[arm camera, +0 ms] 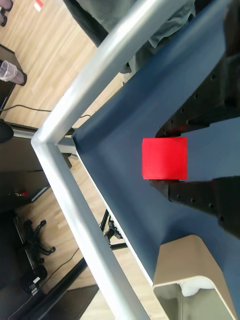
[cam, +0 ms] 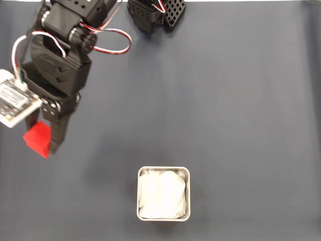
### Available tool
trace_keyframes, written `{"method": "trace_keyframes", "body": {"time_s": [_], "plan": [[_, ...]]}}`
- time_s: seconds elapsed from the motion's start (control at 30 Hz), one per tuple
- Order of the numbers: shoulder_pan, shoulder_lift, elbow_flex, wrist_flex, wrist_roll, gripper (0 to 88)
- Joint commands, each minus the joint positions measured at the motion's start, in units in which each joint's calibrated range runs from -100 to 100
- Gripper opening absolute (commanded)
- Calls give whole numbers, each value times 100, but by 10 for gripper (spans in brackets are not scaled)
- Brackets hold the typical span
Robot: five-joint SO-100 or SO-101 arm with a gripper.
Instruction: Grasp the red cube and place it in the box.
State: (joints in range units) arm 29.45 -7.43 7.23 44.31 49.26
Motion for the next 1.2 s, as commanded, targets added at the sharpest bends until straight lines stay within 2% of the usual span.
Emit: {"method": "trace_keyframes", "body": {"time_s": [0.0,1.17], "plan": [[-268,-193,-322,11,-24,67],[-1624,179,-705,-284,171,65]]}}
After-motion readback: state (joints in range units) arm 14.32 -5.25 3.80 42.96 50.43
